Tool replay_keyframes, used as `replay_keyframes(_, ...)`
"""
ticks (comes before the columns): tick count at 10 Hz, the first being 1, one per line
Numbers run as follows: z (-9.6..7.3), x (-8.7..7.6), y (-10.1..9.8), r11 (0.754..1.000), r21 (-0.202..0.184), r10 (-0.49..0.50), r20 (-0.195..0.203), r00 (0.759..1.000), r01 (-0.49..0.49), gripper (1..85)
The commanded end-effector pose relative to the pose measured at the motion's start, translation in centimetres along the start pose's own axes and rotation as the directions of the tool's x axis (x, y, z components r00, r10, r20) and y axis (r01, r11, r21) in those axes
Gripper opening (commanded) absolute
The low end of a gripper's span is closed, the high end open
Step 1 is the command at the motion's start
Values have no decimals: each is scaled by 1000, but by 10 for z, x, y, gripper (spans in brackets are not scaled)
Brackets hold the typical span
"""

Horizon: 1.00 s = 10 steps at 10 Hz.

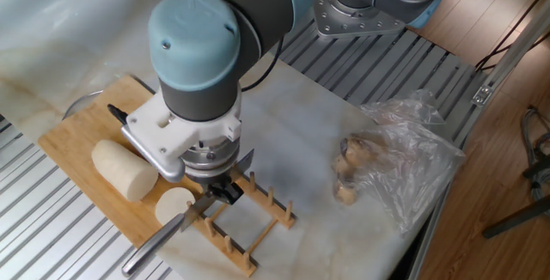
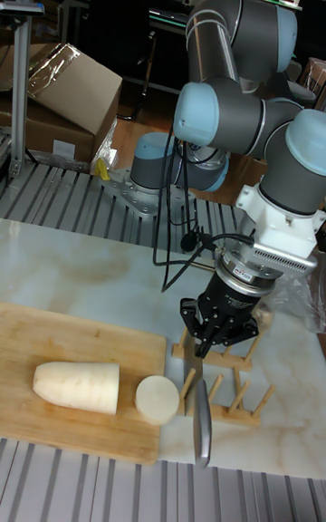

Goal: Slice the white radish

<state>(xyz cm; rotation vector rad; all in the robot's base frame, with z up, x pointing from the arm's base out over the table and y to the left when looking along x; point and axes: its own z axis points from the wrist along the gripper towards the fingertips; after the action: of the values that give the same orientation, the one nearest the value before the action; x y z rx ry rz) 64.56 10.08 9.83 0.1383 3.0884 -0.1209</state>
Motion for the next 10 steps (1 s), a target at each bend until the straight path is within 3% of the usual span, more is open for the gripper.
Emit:
replay_keyframes(1, 0, 0, 3, 1000, -12, 9, -2, 1000, -9, 13)
replay_keyframes(3, -4, 1, 8, 999, -32, 13, -6, 1000, -13, 13)
replay_keyframes(5, -20, 2, 10, 999, -52, 12, -14, 1000, -13, 13)
replay_keyframes(10, -84, 3, -2, 994, -108, 0, -17, 1000, -2, 13)
